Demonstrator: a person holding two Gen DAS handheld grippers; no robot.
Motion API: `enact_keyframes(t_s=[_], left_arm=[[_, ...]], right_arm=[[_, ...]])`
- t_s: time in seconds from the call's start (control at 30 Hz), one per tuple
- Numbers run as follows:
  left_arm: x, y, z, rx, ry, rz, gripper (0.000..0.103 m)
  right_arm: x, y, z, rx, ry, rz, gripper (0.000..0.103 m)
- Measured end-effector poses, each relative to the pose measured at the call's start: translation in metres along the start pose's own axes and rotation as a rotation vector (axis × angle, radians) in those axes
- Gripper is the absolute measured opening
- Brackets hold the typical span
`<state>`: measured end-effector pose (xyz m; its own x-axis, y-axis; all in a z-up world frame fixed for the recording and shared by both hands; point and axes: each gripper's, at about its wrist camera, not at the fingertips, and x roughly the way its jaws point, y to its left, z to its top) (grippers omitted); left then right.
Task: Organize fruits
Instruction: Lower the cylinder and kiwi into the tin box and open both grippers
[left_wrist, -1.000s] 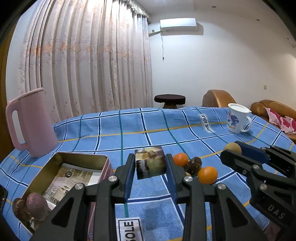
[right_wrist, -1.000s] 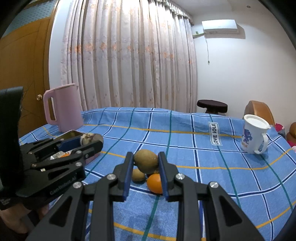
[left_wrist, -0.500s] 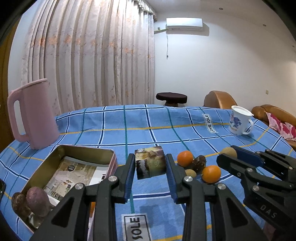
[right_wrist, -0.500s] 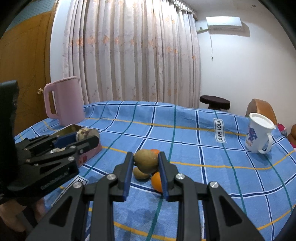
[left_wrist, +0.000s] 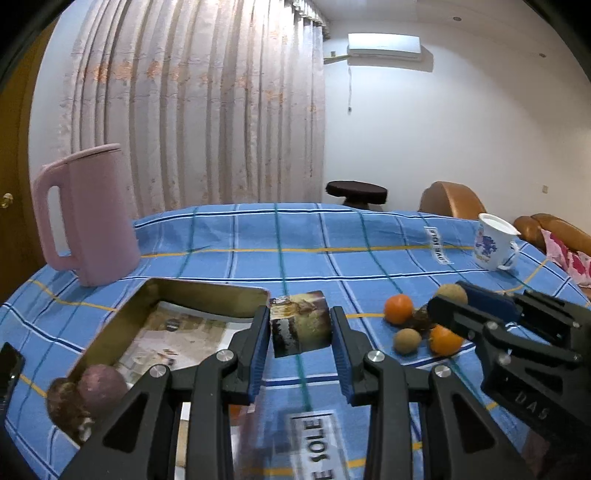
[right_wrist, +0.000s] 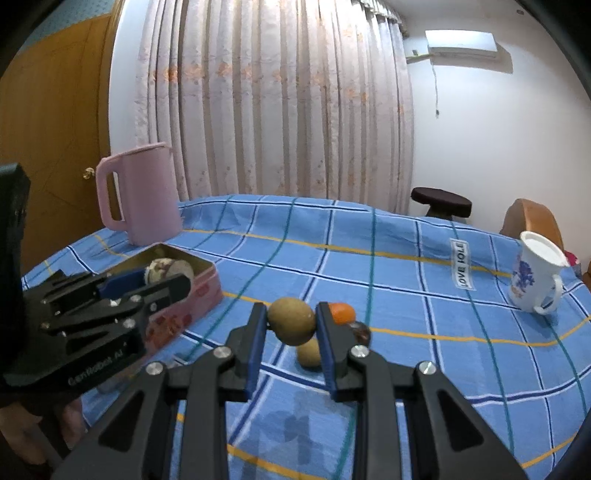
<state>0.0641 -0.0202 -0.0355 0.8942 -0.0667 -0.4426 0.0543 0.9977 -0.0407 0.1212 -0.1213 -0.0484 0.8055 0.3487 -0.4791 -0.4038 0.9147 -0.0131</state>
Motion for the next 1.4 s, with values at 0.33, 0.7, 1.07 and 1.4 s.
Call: enact_keyframes(t_s=[0.33, 0.7, 1.07, 1.4], left_arm=[[-0.017, 0.044, 0.013, -0.021, -0.033, 0.105, 0.034], [-0.012, 0.093, 0.002, -0.057, 0.041, 0.209, 0.034], [-0.014, 0.116, -0.01, -0.078, 0.067, 0.236, 0.034], [-0.016, 0.122, -0.017, -0.097, 0.095, 0.249, 0.035]], right_arm=[[0.012, 0.048, 0.032, -0.063, -0.038, 0.1, 0.03], [0.047, 0.092, 0.039, -0.092, 0.014, 0.208, 0.03], [0.076, 0.123, 0.024, -0.134, 0.111, 0.289, 0.03], [0.084, 0.137, 0.014, -0.153, 0.163, 0.355, 0.032]])
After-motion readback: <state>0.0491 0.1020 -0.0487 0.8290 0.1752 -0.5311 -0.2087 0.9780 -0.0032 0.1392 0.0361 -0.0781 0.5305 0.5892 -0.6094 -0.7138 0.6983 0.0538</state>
